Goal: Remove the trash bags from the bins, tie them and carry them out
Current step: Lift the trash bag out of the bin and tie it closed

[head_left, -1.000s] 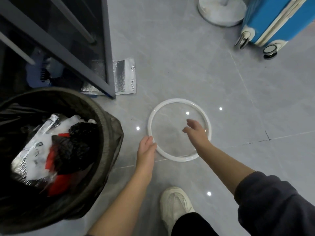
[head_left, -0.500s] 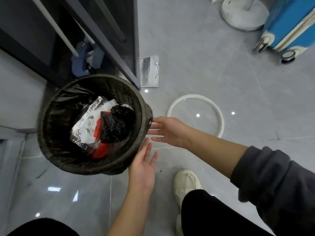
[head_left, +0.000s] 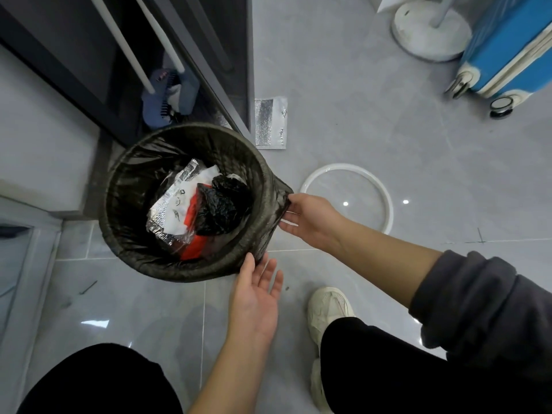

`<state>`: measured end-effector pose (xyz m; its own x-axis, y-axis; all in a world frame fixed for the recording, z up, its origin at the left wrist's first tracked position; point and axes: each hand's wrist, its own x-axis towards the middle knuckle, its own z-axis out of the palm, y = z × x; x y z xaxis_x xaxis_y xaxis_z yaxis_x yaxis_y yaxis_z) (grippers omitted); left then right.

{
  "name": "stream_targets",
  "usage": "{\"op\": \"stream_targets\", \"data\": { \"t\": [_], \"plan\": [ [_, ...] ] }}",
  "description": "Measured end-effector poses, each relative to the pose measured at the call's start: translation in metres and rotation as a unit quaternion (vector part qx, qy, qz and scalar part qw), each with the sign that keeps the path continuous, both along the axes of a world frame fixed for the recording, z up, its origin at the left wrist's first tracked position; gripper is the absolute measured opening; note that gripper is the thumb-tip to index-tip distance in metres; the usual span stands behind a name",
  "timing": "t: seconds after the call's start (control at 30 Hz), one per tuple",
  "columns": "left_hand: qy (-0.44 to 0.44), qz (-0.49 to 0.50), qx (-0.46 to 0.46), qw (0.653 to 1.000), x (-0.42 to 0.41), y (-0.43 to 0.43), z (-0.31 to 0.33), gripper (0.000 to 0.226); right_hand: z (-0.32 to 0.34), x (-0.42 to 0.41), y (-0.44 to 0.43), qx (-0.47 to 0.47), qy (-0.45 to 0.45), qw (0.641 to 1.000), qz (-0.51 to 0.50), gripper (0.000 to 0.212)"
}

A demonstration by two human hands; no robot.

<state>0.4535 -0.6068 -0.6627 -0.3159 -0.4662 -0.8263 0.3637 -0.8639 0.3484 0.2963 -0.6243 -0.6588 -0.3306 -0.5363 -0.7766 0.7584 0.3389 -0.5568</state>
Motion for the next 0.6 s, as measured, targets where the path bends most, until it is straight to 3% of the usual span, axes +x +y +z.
{"op": "stream_targets", "data": {
  "t": [0.13,0.23,0.37,0.6],
  "plan": [
    [-0.006,0.007,-0.033,0.999,0.007,-0.009,0.021,0.02,0.006,0.004,-0.006,-0.037,-0.036,0.997,-0.063,0.024],
    [0.008,0.07,-0.017,0.997,0.014,-0.024,0.036,0.015,0.01,0.008,-0.014,-0.049,-0.063,0.993,-0.088,0.023],
    [0.041,0.164,0.003,0.986,0.027,-0.047,0.051,0.013,0.013,0.013,-0.023,-0.025,-0.058,0.997,-0.052,0.024],
    [0.004,0.175,0.007,0.984,0.047,-0.072,0.056,0.009,0.02,0.012,-0.039,-0.018,-0.058,0.998,-0.001,0.016]
  ]
}}
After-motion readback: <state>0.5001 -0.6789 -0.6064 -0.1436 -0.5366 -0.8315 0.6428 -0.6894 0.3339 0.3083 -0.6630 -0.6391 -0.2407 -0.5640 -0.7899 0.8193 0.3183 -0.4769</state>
